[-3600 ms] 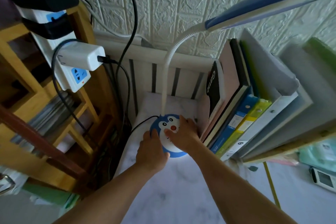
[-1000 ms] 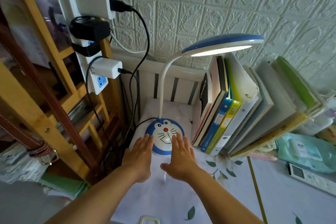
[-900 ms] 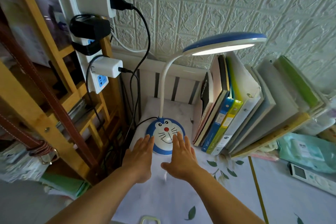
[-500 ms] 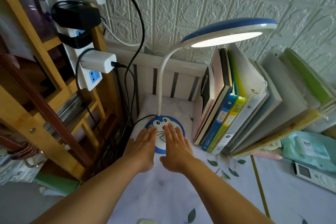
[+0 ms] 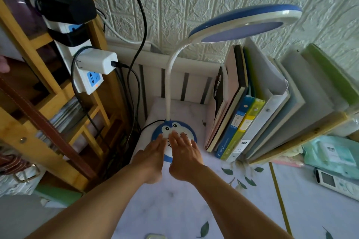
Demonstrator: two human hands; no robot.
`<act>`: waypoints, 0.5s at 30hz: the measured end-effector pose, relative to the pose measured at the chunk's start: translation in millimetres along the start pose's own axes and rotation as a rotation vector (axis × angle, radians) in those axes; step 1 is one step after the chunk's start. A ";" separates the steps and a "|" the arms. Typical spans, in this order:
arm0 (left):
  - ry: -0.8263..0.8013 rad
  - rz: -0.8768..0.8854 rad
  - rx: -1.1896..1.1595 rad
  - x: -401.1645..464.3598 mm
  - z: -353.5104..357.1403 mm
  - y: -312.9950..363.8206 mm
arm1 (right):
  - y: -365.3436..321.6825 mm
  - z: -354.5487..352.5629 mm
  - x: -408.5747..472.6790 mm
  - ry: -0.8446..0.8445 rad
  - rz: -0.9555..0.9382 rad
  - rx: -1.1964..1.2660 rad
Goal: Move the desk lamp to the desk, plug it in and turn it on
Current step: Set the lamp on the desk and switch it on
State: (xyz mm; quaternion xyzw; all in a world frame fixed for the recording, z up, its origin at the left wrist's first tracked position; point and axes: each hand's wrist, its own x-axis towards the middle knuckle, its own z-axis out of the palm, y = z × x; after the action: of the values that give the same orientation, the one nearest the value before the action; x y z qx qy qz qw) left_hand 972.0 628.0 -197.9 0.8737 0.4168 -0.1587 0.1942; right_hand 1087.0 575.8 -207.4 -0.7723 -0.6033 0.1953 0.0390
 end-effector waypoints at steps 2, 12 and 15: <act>-0.023 0.002 0.012 0.3 -5.4 -0.4 | -0.2 -7.9 2.6 -0.011 -0.008 0.037; -0.030 -0.067 0.025 -13.7 -20.4 1.7 | 8.8 -16.0 -20.0 -0.051 0.118 0.089; -0.033 -0.078 0.023 -21.3 -19.3 3.6 | 9.9 -13.9 -29.2 -0.043 0.121 0.072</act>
State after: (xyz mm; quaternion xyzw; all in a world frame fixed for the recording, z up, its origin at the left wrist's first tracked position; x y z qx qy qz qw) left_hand 964.2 620.8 -170.8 0.8562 0.4456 -0.1851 0.1848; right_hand 1095.2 547.9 -190.1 -0.8009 -0.5488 0.2357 0.0420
